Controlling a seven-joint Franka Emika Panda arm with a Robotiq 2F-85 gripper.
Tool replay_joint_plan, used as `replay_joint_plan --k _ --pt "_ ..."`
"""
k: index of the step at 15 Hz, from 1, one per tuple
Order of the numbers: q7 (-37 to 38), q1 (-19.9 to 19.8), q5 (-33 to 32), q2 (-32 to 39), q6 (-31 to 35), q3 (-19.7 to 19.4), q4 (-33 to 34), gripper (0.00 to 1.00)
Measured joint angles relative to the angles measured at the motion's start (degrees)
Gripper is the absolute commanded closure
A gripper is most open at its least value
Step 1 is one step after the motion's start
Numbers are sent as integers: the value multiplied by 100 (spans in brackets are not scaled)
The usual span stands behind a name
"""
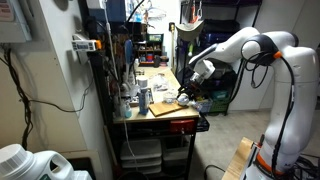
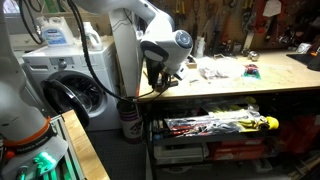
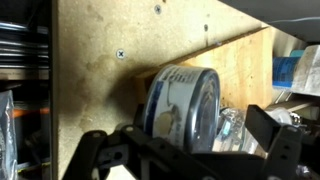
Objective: Turn the tin upside down
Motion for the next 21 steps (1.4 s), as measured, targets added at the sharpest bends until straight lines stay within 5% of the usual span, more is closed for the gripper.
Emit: replay_joint_plan --k 14,21 --pt "393 133 -2409 145 -1 572 651 0" --pt "398 147 -2805 237 9 724 994 0"
